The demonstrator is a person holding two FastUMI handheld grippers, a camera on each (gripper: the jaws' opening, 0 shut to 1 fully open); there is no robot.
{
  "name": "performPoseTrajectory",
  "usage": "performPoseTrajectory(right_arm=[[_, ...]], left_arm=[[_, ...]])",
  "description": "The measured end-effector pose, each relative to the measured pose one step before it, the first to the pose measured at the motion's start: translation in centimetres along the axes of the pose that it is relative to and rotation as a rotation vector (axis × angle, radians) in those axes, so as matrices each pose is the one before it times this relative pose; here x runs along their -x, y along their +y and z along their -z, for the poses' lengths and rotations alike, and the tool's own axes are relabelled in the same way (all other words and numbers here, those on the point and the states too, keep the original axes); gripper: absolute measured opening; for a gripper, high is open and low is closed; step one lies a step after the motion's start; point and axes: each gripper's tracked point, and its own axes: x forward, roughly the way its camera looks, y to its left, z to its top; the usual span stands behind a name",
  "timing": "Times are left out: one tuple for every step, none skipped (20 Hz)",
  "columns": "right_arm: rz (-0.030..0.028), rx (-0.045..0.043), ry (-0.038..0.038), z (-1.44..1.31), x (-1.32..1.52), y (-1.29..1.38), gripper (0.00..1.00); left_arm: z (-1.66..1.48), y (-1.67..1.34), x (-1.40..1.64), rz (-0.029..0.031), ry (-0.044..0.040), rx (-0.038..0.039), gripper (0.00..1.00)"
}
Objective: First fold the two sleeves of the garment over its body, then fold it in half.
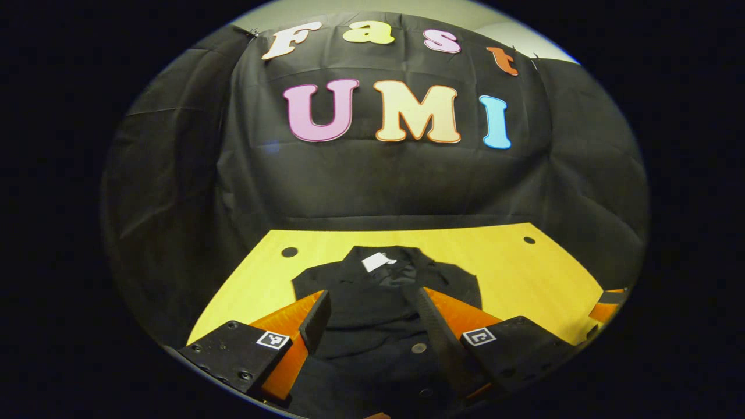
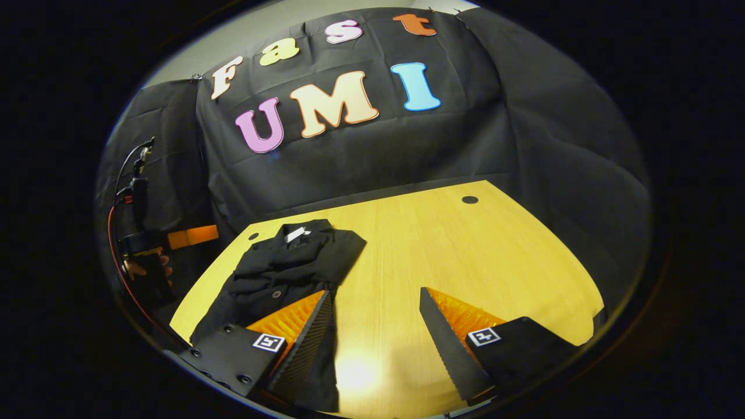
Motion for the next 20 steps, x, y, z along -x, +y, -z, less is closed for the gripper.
performPoseTrajectory(right_arm=[[-0.00043,0.00008,0.01349,0.723,0.257,0.655,0.98],[-0.00426,0.00378,0.0127,0.951,0.3,0.804,0.98],[-0.00029,0.00804,0.0171,0.898,0.292,0.727,0.98],[0.00233,0.00993,0.013,1.071,0.244,0.554,0.98],[0.00389,0.00929,0.01258,0.931,0.238,0.48,0.98],[0.00551,0.00754,0.01763,1.144,0.244,0.562,0.98],[0.00234,0.00447,0.01593,0.985,0.203,0.506,0.93],[-0.00027,0.00299,0.01297,1.046,0.24,0.604,0.93],[-0.00031,0.00687,0.01466,0.921,0.054,0.458,0.98],[0.00636,0.00786,0.02096,1.158,0.041,0.492,0.98],[0.00546,0.00536,0.01565,0.888,0.026,0.238,0.98],[0.00237,0.00339,0.00996,0.865,0.159,0.387,0.98],[0.00318,0.00315,0.01156,0.688,-0.011,0.388,0.98],[0.00366,0.00417,0.01295,0.848,-0.167,0.322,0.98],[0.00504,0.00451,0.01451,0.813,-0.17,0.241,0.98],[0.00504,0.0039,0.01523,0.79,-0.137,0.147,0.98],[0.0105,0.00502,0.01603,0.801,-0.168,0.028,0.93],[0.00946,0.00375,0.01754,0.902,-0.26,0.104,0.98],[0.00618,0.00185,0.01836,0.795,-0.24,0.096,0.98],[0.0069,0.0013,0.01417,0.582,-0.274,0.052,0.98]], left_arm=[[1.121,1.022,1.315,-0.00354,0.01706,-0.00054,0.92],[1.002,1.137,1.055,-0.00671,0.01277,0.0016,0.92],[1.051,1.2,0.905,-0.0105,0.01477,0.00439,0.92],[1.285,1.063,0.849,-0.00722,0.02086,0.00594,0.92],[1.433,0.866,0.831,-0.00457,0.02176,0.0083,0.92],[1.286,0.819,0.676,-0.00353,0.0214,0.00849,0.92],[1.459,0.815,0.575,-0.00079,0.02368,0.00668,0.92],[1.425,0.705,0.558,-0.00333,0.02155,0.00686,0.92],[1.352,0.887,0.441,-0.00615,0.01804,0.00682,0.92],[1.382,0.842,0.391,-0.00901,0.02409,0.00666,0.92],[1.389,0.644,0.332,-0.00415,0.0208,0.00352,0.92],[1.172,0.514,0.271,-0.0029,0.02205,-0.00106,0.93],[1.303,0.618,0.215,-0.00545,0.02086,-0.00427,0.92],[1.028,0.549,0.012,-0.00295,0.01784,-0.00159,0.93],[1.131,0.539,0.08,-0.00415,0.02026,0.00213,0.93],[1.046,0.437,-0.011,-0.00143,0.01902,0.00351,0.93],[1.179,0.371,-0.007,-0.00383,0.02151,0.00507,0.93],[1.009,0.388,-0.035,-0.00366,0.02055,0.00355,0.92],[0.864,0.54,0.098,-0.00318,0.01483,0.00188,0.93],[0.786,0.41,0.06,-0.00068,0.01442,-0.00019,0.93]])
